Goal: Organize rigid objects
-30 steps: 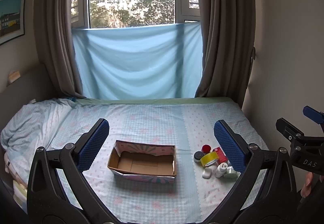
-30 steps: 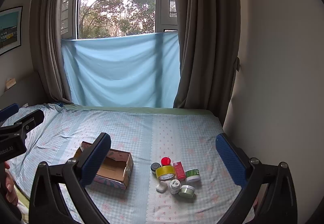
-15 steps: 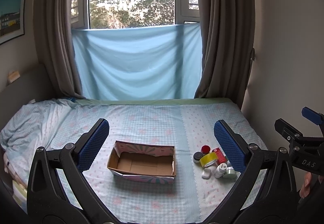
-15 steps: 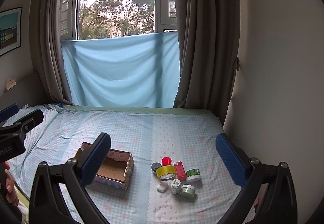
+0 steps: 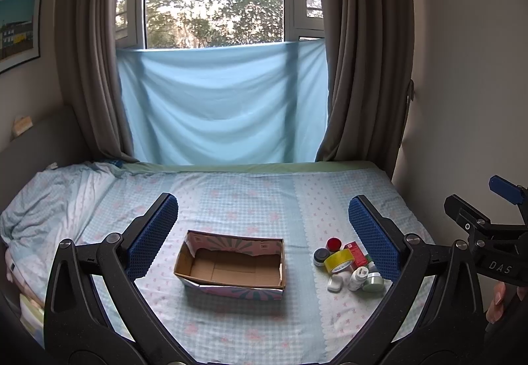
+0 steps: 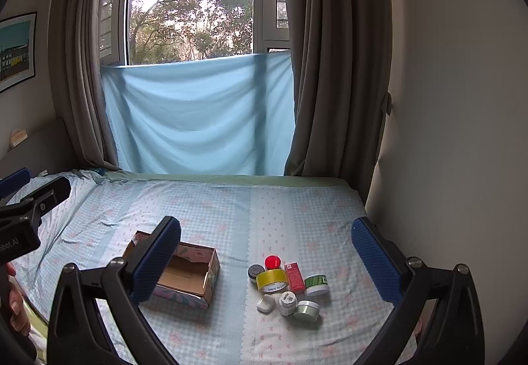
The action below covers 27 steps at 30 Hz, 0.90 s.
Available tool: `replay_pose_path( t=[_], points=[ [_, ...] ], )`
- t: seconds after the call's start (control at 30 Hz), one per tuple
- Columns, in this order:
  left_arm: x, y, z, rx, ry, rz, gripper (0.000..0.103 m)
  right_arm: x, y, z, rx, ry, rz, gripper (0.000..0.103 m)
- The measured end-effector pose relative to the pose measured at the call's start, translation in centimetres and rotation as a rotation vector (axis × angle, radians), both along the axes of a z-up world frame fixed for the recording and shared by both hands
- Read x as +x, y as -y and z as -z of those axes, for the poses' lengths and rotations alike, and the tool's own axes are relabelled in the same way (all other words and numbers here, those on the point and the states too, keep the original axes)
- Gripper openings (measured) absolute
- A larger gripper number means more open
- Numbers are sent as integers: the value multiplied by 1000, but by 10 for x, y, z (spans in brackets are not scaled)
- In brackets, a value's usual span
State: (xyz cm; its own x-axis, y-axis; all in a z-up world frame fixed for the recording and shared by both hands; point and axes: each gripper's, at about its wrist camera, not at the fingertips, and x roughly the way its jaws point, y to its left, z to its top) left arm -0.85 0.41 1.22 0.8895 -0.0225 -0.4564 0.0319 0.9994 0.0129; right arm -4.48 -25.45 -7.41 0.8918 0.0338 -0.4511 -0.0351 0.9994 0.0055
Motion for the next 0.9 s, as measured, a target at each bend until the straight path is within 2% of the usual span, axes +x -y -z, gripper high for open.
replay_pose_path(
  t=[0.9],
  points=[
    [-1, 1, 0, -2, -1, 0, 103, -1, -1, -1, 9, 2, -16, 103]
  ],
)
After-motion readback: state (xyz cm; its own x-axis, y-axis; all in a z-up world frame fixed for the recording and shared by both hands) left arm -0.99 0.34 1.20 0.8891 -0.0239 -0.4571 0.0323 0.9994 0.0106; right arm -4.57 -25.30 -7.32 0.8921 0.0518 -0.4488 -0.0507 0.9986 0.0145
